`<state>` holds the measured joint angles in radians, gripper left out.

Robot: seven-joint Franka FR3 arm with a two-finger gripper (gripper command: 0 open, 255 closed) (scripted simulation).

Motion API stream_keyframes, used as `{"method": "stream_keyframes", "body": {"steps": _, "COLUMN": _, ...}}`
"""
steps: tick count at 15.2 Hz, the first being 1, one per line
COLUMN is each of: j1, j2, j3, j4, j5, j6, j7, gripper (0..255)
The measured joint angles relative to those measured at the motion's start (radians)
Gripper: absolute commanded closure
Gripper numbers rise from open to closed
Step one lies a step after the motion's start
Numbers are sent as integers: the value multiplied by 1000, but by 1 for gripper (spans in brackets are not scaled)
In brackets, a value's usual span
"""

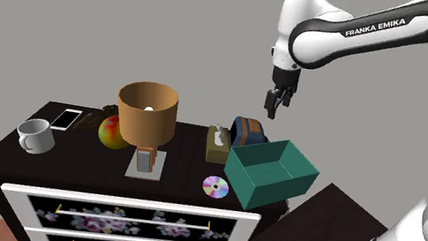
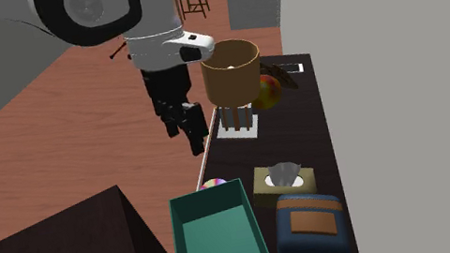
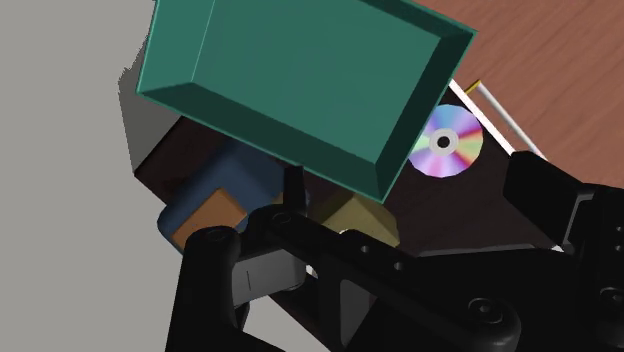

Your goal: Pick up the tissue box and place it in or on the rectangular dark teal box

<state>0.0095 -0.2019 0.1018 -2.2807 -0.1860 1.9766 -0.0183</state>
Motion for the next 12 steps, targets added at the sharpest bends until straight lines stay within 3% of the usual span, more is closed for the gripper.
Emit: {"method": "stream_keyframes", "body": {"steps": 12, "j1": 9, "j2": 463, "j3": 2, "j4": 286, "j5": -181, "j6": 159, "j7": 62, "gripper": 0}}
